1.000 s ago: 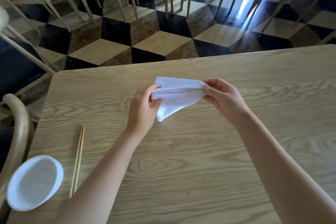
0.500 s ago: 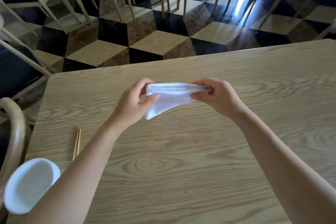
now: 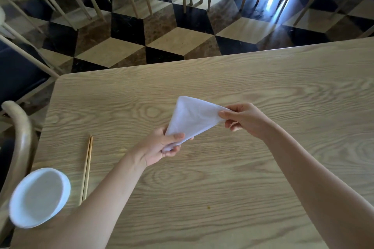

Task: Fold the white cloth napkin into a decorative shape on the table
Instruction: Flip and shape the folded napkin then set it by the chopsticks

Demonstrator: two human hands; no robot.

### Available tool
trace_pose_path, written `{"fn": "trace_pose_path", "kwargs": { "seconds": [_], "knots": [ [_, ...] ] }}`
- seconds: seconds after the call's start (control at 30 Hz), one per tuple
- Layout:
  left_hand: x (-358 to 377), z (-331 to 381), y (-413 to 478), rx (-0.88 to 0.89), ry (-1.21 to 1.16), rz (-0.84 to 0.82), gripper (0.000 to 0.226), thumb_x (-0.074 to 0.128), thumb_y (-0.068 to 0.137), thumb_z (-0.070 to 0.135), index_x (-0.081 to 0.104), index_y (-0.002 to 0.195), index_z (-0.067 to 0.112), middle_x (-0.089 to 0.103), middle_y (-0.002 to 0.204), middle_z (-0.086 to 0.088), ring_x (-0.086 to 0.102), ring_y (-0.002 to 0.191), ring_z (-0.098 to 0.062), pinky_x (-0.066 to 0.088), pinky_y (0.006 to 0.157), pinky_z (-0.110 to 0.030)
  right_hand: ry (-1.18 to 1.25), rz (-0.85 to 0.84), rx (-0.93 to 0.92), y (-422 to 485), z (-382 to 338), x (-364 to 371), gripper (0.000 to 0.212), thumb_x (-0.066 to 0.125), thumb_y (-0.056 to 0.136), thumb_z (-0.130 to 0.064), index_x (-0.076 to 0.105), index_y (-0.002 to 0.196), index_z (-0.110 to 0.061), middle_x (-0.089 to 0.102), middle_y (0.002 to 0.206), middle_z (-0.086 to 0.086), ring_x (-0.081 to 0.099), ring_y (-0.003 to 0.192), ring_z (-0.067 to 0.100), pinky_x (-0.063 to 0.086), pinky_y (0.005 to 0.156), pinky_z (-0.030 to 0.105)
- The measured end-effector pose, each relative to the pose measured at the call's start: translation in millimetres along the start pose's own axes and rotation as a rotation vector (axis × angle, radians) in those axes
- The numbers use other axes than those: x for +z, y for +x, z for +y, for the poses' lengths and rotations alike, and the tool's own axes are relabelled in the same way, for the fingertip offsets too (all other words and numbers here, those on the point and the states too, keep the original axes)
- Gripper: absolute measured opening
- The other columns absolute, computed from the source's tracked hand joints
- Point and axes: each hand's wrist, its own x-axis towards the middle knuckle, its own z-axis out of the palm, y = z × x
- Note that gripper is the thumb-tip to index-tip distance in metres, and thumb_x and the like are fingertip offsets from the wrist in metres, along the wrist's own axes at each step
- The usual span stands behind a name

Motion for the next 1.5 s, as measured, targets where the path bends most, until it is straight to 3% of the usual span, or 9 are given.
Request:
{"fn": "trace_pose_path", "kwargs": {
  "seconds": [0.1,0.2,0.4,0.53,0.7,1.03,1.3,1.43,1.5],
  "knots": [
    [-9,-3,6,-0.045,-0.017,0.137,0.013,0.061,0.086,0.007,0.058,0.097,0.002,0.065,0.085,-0.014,0.032,0.039,-0.006,0.020,0.034,-0.015,-0.142,-0.007,0.047,-2,13,5,0.016,0.061,0.089,-0.015,0.067,0.087,0.000,0.058,0.063,0.007,0.051,0.047,0.012,0.046,0.043,0.022],
    [-17,-8,6,-0.062,0.070,0.246,0.017,0.063,0.086,0.013,0.058,0.097,0.001,0.061,0.078,-0.011,0.032,0.039,-0.007,0.022,0.036,-0.016,-0.370,0.040,0.020,-2,25,13,0.012,0.057,0.089,-0.020,0.063,0.080,-0.014,0.063,0.059,0.004,0.053,0.046,0.017,0.044,0.040,0.022],
    [-20,-31,-2,0.004,0.061,0.442,0.019,0.059,0.090,0.016,0.057,0.108,0.012,0.057,0.088,-0.003,0.058,0.057,-0.012,0.050,0.055,-0.022,-0.731,0.188,-0.137,-13,53,24,0.014,0.058,0.088,-0.034,0.056,0.097,-0.023,0.062,0.080,-0.006,0.056,0.068,0.014,0.049,0.064,0.035],
    [-15,-39,-12,0.123,-0.045,0.463,0.024,0.051,0.095,0.014,0.054,0.118,0.006,0.059,0.107,-0.012,0.066,0.079,-0.022,0.059,0.066,-0.029,-0.917,0.319,-0.452,-21,65,27,0.026,0.070,0.080,-0.024,0.060,0.102,-0.017,0.057,0.093,-0.002,0.056,0.085,0.019,0.050,0.062,0.036],
    [-22,-49,-21,0.193,0.076,0.529,0.027,0.040,0.100,0.022,0.054,0.121,0.012,0.060,0.118,-0.010,0.070,0.088,-0.021,0.055,0.084,-0.041,-0.919,0.331,-0.538,-18,78,31,0.027,0.072,0.077,-0.012,0.058,0.100,-0.013,0.058,0.093,-0.001,0.057,0.086,0.023,0.050,0.061,0.035],
    [-25,-66,-24,0.380,0.292,0.624,0.013,0.060,0.089,0.008,0.057,0.101,0.012,0.068,0.098,-0.008,0.072,0.078,-0.018,0.057,0.074,-0.030,-0.912,0.382,-0.579,-17,84,33,0.019,0.070,0.077,-0.006,0.058,0.090,-0.011,0.057,0.086,-0.002,0.053,0.079,0.019,0.038,0.058,0.024],
    [-29,-70,-17,0.283,0.180,0.705,0.006,0.057,0.091,0.008,0.061,0.088,0.012,0.074,0.073,-0.001,0.072,0.073,-0.024,0.055,0.076,-0.039,-0.869,0.358,-0.587,-12,88,29,0.012,0.065,0.082,-0.003,0.054,0.078,-0.007,0.056,0.082,0.003,0.052,0.076,0.024,0.049,0.057,0.041],
    [-28,-59,-24,0.215,0.243,0.726,0.010,0.058,0.088,0.008,0.062,0.090,0.016,0.070,0.096,-0.010,0.070,0.078,-0.013,0.055,0.061,-0.030,-0.865,0.348,-0.554,-16,84,28,0.012,0.064,0.077,-0.004,0.055,0.084,-0.009,0.057,0.088,0.004,0.052,0.082,0.025,0.049,0.068,0.044],
    [-28,-49,-31,0.323,0.579,0.927,0.017,0.056,0.085,0.015,0.064,0.100,0.016,0.067,0.106,-0.007,0.065,0.088,-0.014,0.049,0.072,-0.027,-0.863,0.410,-0.521,-23,77,27,0.027,0.059,0.071,-0.011,0.057,0.098,-0.009,0.058,0.104,0.006,0.053,0.094,0.028,0.047,0.082,0.046]
  ]
}}
